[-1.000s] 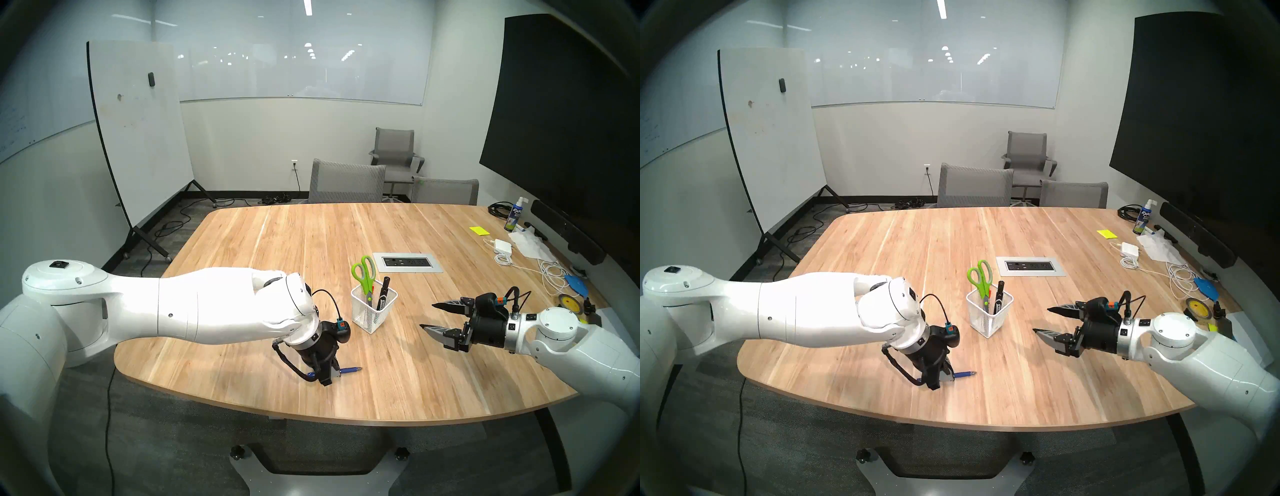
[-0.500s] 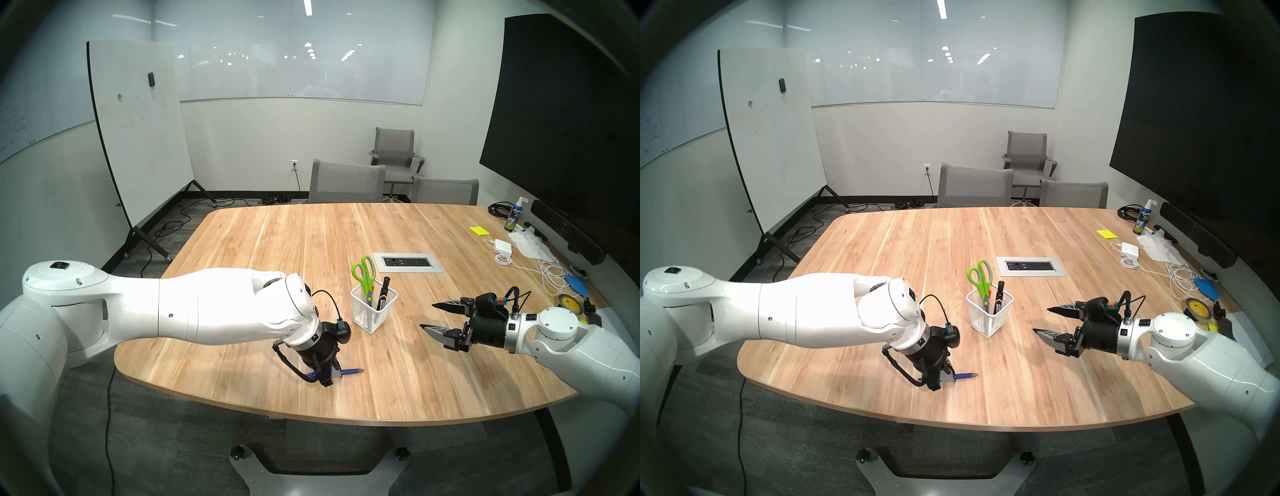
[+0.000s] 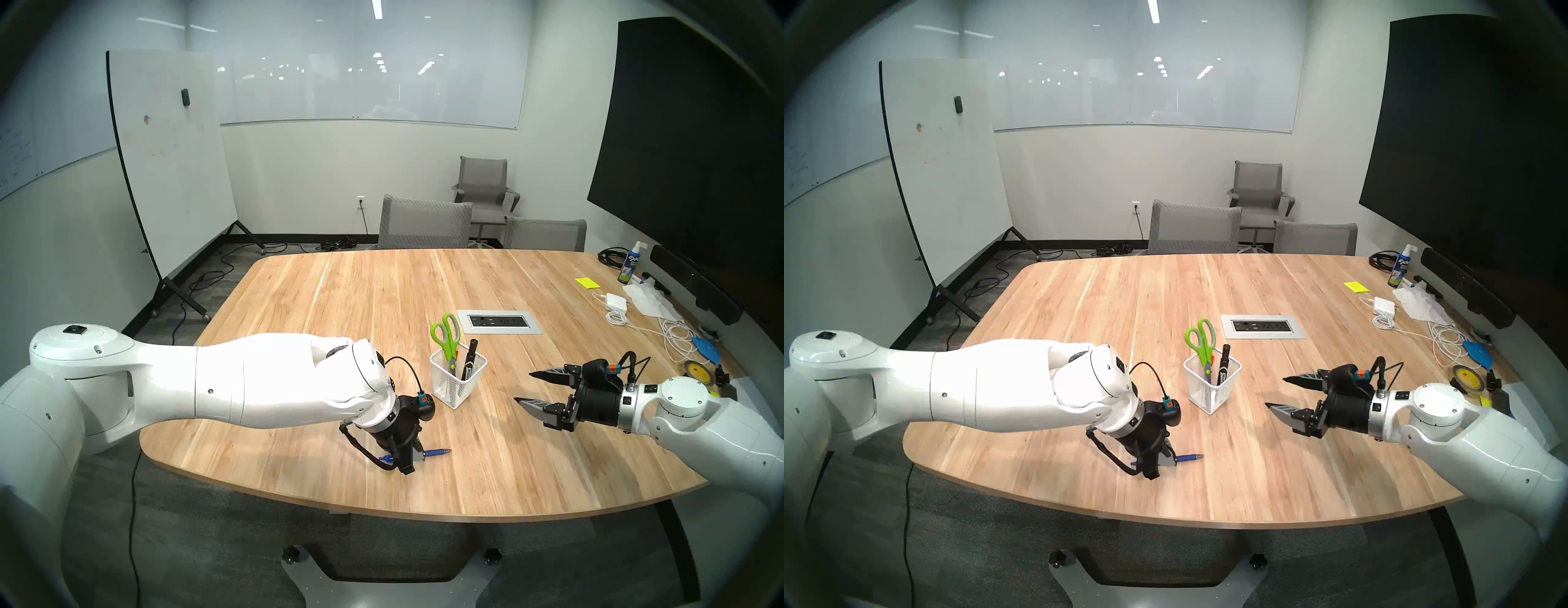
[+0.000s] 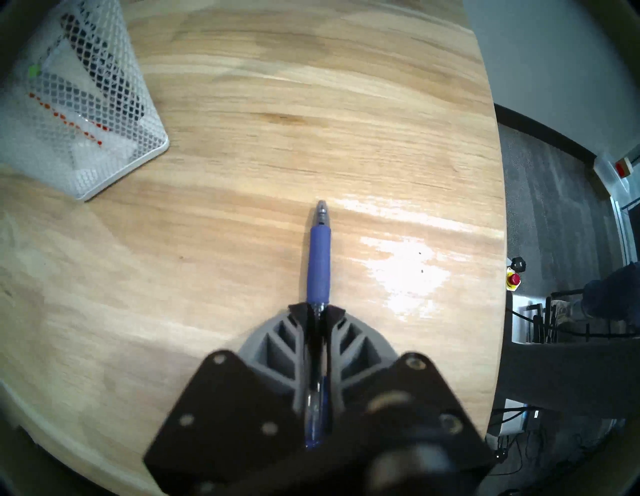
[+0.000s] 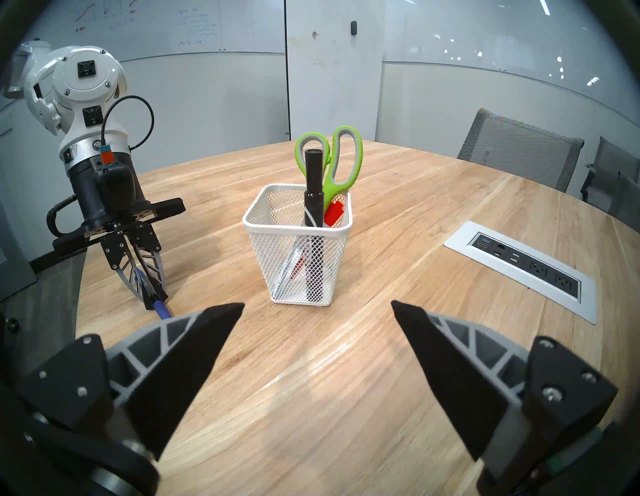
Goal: Place the pen, the marker, and the scissors into the pen holder
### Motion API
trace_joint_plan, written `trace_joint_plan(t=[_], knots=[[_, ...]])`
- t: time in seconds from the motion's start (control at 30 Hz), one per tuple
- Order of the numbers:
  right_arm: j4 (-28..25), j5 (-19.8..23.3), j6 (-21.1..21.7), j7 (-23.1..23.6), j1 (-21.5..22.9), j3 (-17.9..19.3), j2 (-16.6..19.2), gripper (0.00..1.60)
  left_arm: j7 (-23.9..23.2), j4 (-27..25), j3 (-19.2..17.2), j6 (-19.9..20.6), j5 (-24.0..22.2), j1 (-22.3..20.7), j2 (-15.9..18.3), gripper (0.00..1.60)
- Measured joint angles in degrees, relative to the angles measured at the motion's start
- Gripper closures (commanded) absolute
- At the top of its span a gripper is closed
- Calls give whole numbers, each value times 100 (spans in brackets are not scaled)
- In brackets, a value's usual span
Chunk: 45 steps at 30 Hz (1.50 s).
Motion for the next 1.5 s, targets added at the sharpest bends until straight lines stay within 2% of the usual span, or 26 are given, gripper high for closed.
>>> trace_joint_plan(t=[0.57,0.9,1.0,1.03,1.2,1.5], knots=[[0,0,0,0,0,0,0,0,871,-429,-400,-447,-141,232,194,160],[0,0,0,0,0,0,0,0,1411,-914,-693,-972,-244,418,462,160],[0,0,0,0,0,0,0,0,1438,-933,-704,-1005,-244,428,473,160],[0,0,0,0,0,0,0,0,1644,-1090,-797,-1281,-250,538,581,160],[0,0,0,0,0,0,0,0,1733,-1141,-831,-1401,-246,592,622,160],[0,-10,-5,29,3,-3,0,0,2103,-1343,-957,-2070,-60,794,676,160]])
